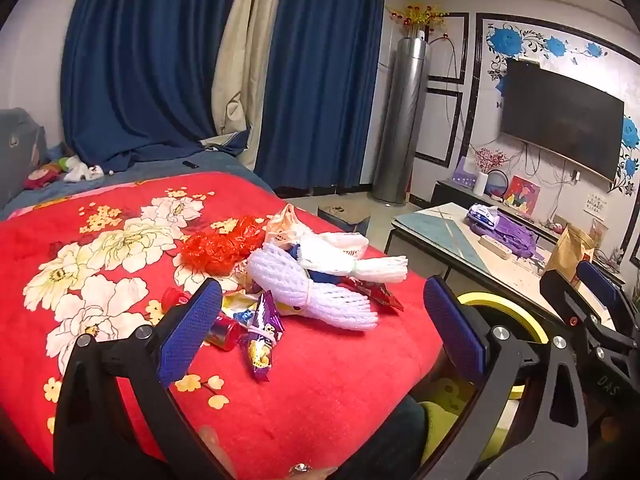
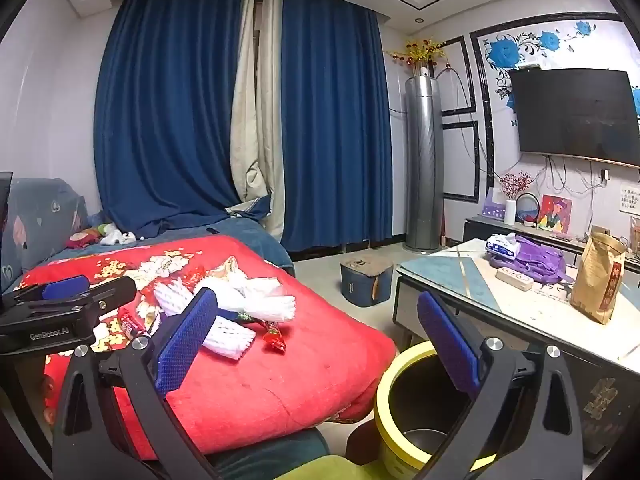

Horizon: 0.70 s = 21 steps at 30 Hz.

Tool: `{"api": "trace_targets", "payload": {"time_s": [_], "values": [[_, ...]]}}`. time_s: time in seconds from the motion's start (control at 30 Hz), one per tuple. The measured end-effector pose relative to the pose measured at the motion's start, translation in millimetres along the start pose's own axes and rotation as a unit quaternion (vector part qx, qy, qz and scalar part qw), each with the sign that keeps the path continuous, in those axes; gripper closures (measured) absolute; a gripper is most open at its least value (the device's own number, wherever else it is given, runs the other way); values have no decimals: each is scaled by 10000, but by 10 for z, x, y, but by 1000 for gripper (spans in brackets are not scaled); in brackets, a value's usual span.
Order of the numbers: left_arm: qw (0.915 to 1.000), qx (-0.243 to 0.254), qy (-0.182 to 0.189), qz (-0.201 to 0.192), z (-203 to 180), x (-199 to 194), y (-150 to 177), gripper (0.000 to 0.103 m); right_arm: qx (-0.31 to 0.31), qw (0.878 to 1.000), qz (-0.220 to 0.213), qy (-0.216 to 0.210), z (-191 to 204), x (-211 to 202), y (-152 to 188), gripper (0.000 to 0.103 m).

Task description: Collect trash

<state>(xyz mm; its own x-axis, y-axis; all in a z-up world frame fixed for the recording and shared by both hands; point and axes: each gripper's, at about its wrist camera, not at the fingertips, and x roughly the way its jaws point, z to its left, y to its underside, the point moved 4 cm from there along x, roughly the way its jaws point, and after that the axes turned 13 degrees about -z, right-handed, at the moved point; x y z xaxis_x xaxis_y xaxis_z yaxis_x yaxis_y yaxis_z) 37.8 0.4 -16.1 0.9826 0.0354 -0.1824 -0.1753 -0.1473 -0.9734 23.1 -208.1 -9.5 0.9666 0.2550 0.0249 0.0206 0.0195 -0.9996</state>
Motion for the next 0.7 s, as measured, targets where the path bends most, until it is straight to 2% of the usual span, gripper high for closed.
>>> {"api": "trace_targets", "payload": {"time_s": [0.07,0.1,0.33,0.7], "values": [[10000,-31,-4,28,13,17,-1,10,-9,10000,-59,5,-3,-11,-5,6],[9999,68,24,-101,-5,-10,-6,10,3,10000,-55,25,-11,-13,-5,6],[9996,98,18,-279,-44,-94,-75,10,34,10000,-67,61,-25,3,-44,6],[9996,75,19,-269,-41,-83,-82,10,57,9999,-87,64,-42,-35,-39,6]]}}
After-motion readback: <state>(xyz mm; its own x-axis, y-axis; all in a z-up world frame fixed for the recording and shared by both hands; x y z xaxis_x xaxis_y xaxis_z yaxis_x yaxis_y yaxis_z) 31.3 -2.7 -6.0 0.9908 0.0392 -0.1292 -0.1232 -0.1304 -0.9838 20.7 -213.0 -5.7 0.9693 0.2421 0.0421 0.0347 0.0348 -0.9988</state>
